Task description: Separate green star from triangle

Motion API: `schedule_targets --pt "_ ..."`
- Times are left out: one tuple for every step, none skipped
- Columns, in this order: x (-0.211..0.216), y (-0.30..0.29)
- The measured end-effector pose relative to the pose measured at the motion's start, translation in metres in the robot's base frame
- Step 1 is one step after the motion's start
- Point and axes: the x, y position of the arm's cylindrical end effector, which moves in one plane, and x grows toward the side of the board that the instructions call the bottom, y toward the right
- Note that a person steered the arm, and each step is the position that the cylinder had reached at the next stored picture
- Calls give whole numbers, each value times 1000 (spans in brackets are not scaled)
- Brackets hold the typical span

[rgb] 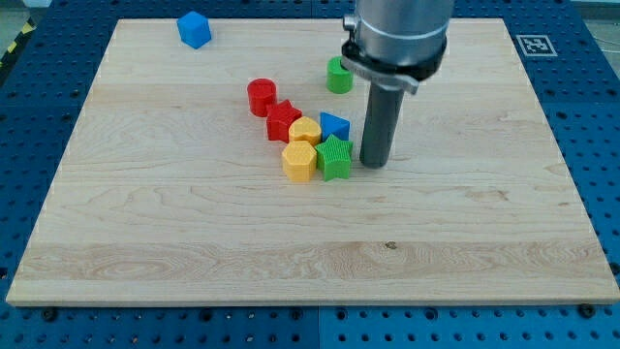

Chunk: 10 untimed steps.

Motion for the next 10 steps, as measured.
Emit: schedule_targets --pt "-43 0" --pt "-54 -21" --pt "-19 -52" --pt "33 -53" --pt "46 -52" --pt "46 -47" --pt "42 -28" --pt "45 -16" --pt "70 -15" --pt "75 -28"
